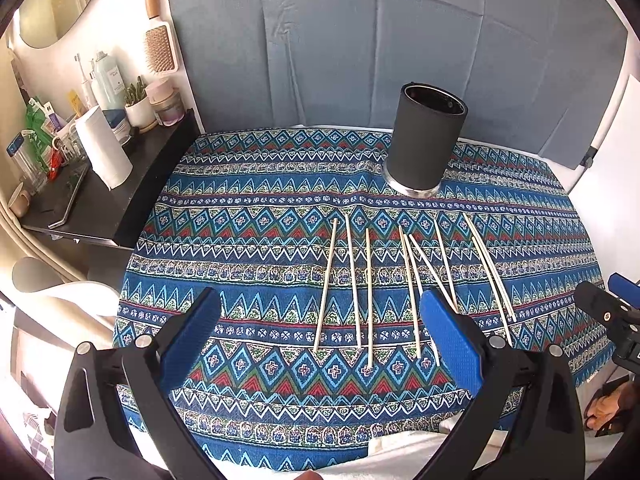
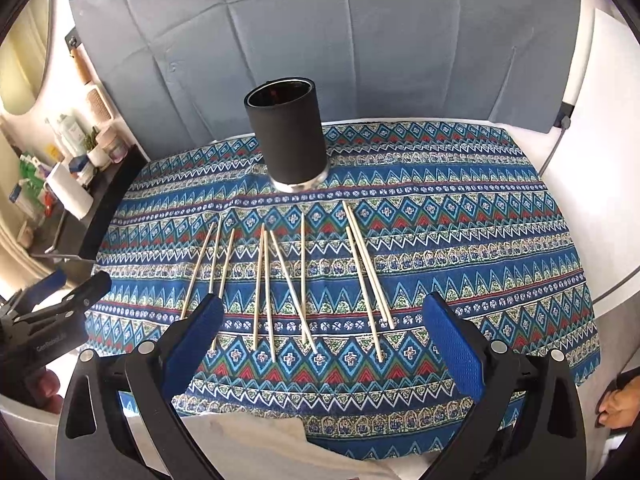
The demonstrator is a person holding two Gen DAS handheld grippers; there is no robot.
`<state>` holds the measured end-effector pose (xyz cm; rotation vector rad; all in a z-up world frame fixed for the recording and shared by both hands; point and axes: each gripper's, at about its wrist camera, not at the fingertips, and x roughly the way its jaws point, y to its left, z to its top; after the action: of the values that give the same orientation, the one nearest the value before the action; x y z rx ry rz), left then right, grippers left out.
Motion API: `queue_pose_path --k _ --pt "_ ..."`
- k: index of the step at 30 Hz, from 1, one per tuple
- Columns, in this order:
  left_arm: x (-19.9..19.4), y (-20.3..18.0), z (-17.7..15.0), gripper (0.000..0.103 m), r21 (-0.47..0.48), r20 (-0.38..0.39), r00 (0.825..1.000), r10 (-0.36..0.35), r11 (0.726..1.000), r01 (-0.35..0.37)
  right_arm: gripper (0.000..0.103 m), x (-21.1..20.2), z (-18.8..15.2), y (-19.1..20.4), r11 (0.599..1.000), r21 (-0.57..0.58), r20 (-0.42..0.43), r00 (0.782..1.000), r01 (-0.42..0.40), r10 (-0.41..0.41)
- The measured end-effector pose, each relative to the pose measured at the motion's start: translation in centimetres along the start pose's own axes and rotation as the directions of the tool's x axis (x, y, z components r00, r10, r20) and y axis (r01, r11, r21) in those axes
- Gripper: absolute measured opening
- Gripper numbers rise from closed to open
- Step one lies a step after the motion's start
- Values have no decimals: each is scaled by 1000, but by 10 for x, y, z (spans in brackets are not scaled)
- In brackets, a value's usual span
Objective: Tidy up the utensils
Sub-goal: 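Lower the left tool and close it on one wooden stick while the right tool grasps another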
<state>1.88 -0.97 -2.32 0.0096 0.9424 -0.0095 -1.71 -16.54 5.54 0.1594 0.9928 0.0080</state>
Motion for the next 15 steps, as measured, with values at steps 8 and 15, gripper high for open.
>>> queue_pose_path --k 8,15 --pt "14 -1 4 97 6 -42 999 8 1000 -8 95 13 5 1 999 -9 -29 999 -33 33" --pt "36 9 13 97 -16 -118 992 -36 999 35 94 28 13 -9 996 7 -67 994 -89 89"
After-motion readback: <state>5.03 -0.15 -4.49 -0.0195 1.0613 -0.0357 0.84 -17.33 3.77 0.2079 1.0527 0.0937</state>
